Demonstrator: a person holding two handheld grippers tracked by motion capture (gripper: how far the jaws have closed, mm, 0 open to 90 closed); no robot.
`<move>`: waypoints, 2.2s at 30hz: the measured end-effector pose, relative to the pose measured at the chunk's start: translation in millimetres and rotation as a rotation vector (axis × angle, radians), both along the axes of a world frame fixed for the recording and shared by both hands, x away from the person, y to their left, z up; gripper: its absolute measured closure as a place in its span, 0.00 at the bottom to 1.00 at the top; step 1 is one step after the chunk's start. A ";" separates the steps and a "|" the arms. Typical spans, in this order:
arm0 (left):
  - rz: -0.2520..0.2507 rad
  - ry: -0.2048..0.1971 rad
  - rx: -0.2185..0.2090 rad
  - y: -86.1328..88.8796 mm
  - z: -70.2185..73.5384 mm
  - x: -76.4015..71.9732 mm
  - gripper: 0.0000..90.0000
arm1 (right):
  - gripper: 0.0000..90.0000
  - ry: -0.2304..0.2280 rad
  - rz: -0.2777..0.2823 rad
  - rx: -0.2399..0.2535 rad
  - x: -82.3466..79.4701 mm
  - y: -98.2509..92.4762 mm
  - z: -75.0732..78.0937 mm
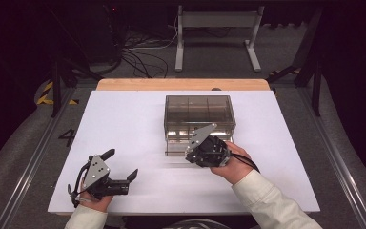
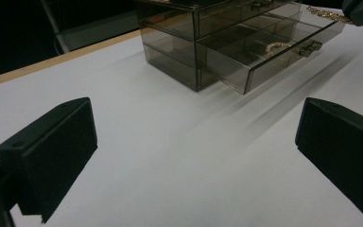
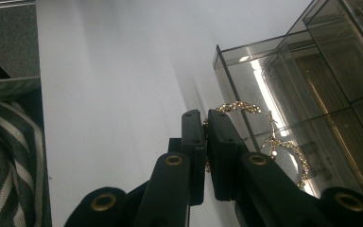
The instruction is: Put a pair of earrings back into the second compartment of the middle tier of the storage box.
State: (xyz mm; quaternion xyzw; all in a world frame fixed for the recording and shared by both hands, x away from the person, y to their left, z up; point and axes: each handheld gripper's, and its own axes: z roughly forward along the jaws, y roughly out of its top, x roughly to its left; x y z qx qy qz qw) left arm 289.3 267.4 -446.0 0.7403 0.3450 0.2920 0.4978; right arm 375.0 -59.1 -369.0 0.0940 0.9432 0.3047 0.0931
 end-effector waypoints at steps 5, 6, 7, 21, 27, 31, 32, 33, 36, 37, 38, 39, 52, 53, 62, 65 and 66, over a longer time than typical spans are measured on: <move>-0.002 -0.003 0.009 0.7 0.2 0.5 0.01 | 0.96 -0.002 -0.024 0.008 2.3 -1.4 2.7; -0.002 -0.004 0.009 0.7 0.2 0.5 0.01 | 0.96 -0.005 -0.027 0.009 3.0 -1.7 3.5; -0.003 -0.003 0.008 0.6 0.2 0.5 0.01 | 0.96 -0.006 -0.030 0.012 3.8 -2.0 4.0; -0.003 -0.004 0.008 0.7 0.1 0.5 0.01 | 0.96 0.011 -0.148 0.000 25.9 -8.8 2.9; -0.004 -0.003 0.010 0.7 0.1 0.6 0.01 | 0.96 0.032 -0.194 -0.008 37.2 -11.7 -1.3; -0.005 -0.001 0.008 0.6 0.1 0.3 0.01 | 0.96 0.046 -0.213 -0.015 42.8 -12.4 -4.0; -0.005 -0.001 0.007 0.7 0.1 0.3 0.01 | 0.96 0.047 -0.216 -0.015 44.2 -12.7 -4.7; -0.005 -0.001 0.007 0.7 0.1 0.3 0.01 | 0.95 0.051 -0.223 -0.018 45.1 -12.9 -5.2; -0.005 -0.003 0.008 0.8 0.1 0.5 0.01 | 0.96 0.059 -0.234 -0.027 48.0 -13.6 -7.1; -0.006 -0.001 0.008 0.7 0.1 0.3 0.01 | 0.95 0.059 -0.243 -0.032 48.8 -13.7 -8.0; -0.007 0.000 0.007 0.5 0.0 0.2 0.01 | 0.95 0.062 -0.245 -0.037 49.6 -13.9 -8.9; -0.007 0.000 0.006 0.6 0.0 0.2 0.01 | 0.96 0.070 -0.248 -0.042 50.7 -14.1 -10.1; -0.007 0.000 0.008 0.7 0.0 0.4 0.01 | 0.95 0.109 -0.266 -0.069 60.3 -15.2 -20.7; -0.006 -0.001 0.008 0.7 0.0 0.4 0.01 | 0.95 0.112 -0.267 -0.069 60.8 -15.3 -21.5; -0.008 0.001 0.008 0.5 0.0 0.3 0.01 | 0.95 0.122 -0.272 -0.079 64.2 -15.0 -24.8; -0.008 0.001 0.007 0.5 0.0 0.3 0.01 | 0.95 0.124 -0.276 -0.081 65.1 -15.4 -25.3; -0.008 0.001 0.008 0.5 -0.1 0.4 0.01 | 0.94 0.123 -0.277 -0.080 65.1 -15.4 -25.3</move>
